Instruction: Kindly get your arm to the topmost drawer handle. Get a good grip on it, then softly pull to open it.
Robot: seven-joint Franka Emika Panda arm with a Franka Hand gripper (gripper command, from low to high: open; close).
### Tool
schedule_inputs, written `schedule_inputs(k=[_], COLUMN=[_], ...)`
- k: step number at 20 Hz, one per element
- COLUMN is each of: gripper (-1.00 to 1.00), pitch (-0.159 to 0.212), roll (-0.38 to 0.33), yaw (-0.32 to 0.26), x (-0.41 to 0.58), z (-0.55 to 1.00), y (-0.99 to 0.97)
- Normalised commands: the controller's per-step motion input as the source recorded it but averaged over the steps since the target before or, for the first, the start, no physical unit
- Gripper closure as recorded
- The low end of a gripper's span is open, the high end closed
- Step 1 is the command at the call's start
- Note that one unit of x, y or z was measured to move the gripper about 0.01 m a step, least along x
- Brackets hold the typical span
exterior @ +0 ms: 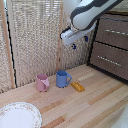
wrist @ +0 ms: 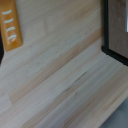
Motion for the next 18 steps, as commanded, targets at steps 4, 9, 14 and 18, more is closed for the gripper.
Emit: schedule_inputs(k=[4, 9, 14, 18], gripper=[-1.0, -1.0, -1.0, -1.0], pitch=[0.0, 0.0, 0.0, 0.0], roll=[-0.375, -0.375, -0.375, -0.375], yaw=[0.098, 0.102, 0.11, 0.086], x=[-0.153, -0.146, -0.163, -0.065], z=[0.0, 0.0, 0.0, -0.04], y=[-0.13, -0.13, -0.17, -0.32])
